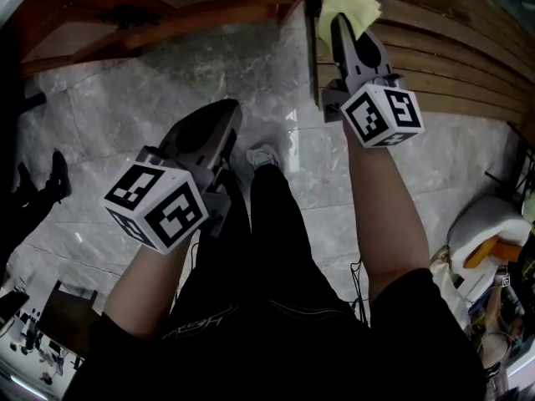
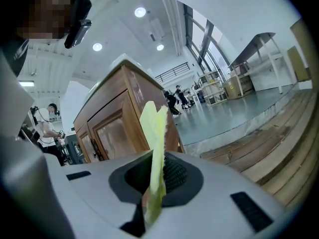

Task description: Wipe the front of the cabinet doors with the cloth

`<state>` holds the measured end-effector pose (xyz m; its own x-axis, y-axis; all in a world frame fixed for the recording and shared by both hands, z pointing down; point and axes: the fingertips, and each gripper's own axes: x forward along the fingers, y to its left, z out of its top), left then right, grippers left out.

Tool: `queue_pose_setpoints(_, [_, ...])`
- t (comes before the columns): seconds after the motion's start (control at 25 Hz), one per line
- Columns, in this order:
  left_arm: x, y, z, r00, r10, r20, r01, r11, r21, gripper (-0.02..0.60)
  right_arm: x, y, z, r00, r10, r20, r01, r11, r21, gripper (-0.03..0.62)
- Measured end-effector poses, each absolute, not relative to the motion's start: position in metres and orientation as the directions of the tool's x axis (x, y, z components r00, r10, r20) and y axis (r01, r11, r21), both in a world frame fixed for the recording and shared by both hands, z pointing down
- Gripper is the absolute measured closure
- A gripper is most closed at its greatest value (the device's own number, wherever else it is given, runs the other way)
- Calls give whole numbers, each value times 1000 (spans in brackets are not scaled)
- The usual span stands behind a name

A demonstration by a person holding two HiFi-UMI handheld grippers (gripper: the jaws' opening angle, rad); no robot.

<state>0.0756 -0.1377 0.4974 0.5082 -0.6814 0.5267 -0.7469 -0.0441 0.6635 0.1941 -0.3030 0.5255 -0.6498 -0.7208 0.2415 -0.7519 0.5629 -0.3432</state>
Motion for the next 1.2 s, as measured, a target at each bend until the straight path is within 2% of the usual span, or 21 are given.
queue_pose_setpoints(0.4, [67, -129, 502, 511, -676, 531, -744, -38, 667, 575, 180, -279, 536, -661, -690, 294, -748, 575, -332, 553])
queue_pose_setpoints(1.2, [-60, -92, 517, 373, -750, 545, -725, 131, 676, 575, 0, -216, 567, -845, -413, 339, -525, 763, -378, 553])
